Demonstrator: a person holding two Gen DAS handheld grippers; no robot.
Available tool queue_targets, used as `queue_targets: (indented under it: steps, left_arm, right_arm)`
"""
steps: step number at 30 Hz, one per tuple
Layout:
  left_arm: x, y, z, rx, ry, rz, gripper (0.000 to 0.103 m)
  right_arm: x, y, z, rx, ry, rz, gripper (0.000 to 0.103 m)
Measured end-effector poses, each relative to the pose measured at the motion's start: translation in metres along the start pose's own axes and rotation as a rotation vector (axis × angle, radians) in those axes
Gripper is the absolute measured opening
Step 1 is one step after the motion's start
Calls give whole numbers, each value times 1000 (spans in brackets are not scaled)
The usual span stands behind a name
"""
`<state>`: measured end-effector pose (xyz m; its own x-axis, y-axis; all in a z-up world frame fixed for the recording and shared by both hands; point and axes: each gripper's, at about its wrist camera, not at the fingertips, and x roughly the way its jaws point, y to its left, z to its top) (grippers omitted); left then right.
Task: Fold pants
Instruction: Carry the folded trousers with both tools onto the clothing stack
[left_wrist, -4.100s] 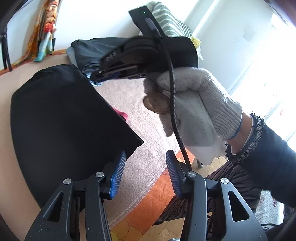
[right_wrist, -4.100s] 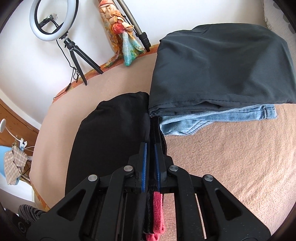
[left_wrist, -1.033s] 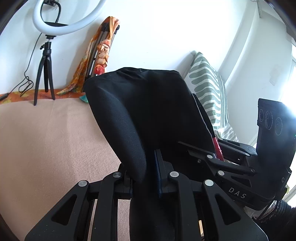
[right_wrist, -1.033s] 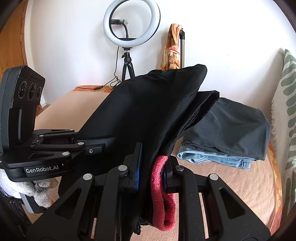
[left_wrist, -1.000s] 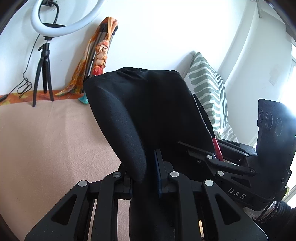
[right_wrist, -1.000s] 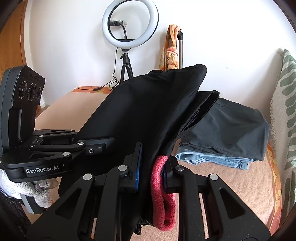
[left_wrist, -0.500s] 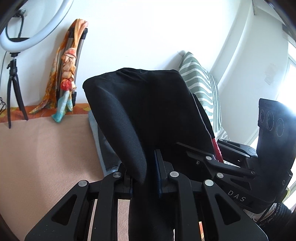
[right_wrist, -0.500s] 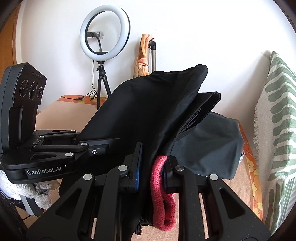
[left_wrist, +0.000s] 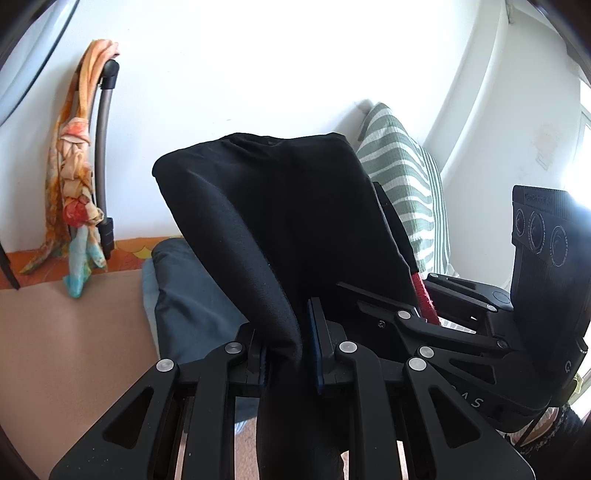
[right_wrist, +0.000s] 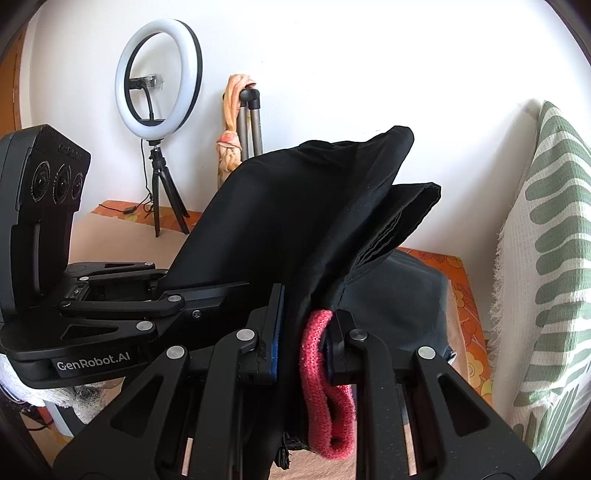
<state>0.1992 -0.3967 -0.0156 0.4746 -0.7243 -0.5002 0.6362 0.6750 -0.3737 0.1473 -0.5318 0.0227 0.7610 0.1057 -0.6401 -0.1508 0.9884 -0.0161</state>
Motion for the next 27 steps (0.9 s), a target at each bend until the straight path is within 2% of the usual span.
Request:
queue_targets:
  steps: [6, 12, 17, 23, 27]
  left_arm:
    - [36, 10, 13, -8, 29, 16, 16]
    - [64, 28, 13, -29, 80, 40, 16]
    - [75, 48, 7, -50, 108, 88, 15]
    - [73, 55, 5, -30, 115, 143, 19]
    - [68, 57, 5, -24, 105, 167, 19]
  right_arm:
    - [37, -32, 7, 71, 22, 29, 19]
    - [71, -46, 2, 101, 63, 57, 18]
    - [91, -63, -8, 155, 115, 71, 18]
    - [98, -85, -19, 245, 159, 5, 24]
    - [97, -79, -19, 194, 173, -69, 27]
